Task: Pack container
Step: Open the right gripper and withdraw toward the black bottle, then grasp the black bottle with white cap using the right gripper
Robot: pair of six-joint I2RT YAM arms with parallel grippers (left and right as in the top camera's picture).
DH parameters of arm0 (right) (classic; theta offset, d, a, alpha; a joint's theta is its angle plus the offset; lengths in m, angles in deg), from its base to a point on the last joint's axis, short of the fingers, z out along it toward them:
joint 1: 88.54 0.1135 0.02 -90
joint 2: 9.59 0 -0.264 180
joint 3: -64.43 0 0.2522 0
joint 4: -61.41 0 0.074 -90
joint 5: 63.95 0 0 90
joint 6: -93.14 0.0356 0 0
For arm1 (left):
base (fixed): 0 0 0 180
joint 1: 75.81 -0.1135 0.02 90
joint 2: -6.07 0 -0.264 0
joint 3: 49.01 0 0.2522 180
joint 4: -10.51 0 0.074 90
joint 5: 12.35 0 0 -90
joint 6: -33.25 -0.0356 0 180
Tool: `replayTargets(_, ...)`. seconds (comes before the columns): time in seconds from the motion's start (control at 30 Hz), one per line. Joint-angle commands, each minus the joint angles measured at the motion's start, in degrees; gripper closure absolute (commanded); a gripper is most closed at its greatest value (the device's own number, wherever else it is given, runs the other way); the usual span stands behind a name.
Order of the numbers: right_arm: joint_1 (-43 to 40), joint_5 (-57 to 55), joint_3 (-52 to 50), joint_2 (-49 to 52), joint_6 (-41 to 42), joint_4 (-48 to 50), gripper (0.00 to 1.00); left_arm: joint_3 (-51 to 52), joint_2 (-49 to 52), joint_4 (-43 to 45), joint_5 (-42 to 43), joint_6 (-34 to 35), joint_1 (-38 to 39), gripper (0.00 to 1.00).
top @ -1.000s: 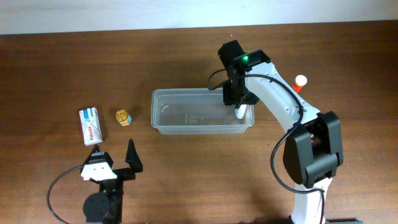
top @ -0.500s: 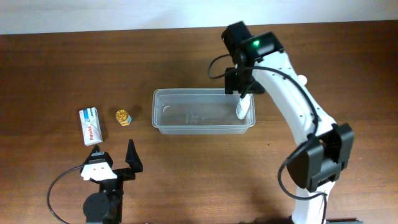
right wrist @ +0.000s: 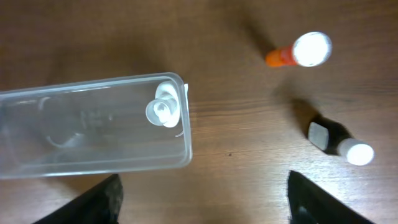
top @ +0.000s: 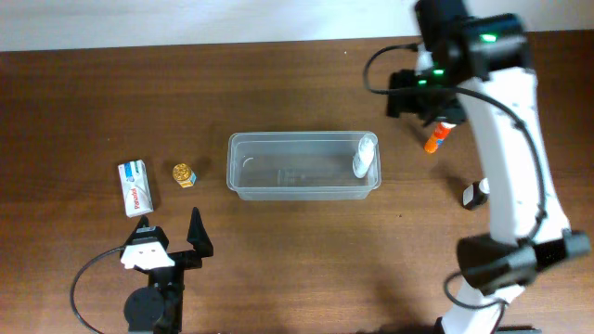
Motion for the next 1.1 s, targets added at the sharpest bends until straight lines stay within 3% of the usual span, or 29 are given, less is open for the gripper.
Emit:
replayTargets(0.0, -2.9, 1.1, -0.9, -9.6, -2.0, -0.4, 0.17, 0.1, -0.5, -0.3, 0.8, -1.1, -0.3, 0.01)
replayTargets(0.17, -10.3, -1.5, -9.0, -19.4, -1.4, -0.3, 0.08, 0.1, -0.5, -0.3, 0.8, -1.1, -0.3, 0.01)
replayTargets(0.37, -21.5, -2.5, -25.3, -22.8, -2.2, 0.6, 0.08, 0.1, -0.5, -0.3, 0.8, -1.1, -0.3, 0.01)
replayTargets(0.57, -29.3, 0.7, -43.1, -22.6, -2.3, 10.3, 0.00, 0.1, -0.5, -0.3, 0.8, -1.1, -0.3, 0.01)
replayTargets(0.7, -32.1, 3.2, -52.8, -22.6, -2.3, 18.3, 0.01, 0.1, -0.5, -0.3, 0.8, -1.1, -0.3, 0.01)
replayTargets(0.83, -32.8, 4.1, -58.1, -22.4, -3.1, 24.3, 0.01, 0.1, -0.5, -0.3, 0.8, -1.1, -0.3, 0.01)
replayTargets(1.07, -32.9, 4.2, -58.4, -22.1, -10.1, 29.2, 0.01, 0.1, -0.5, -0.3, 0.8, -1.1, -0.3, 0.01)
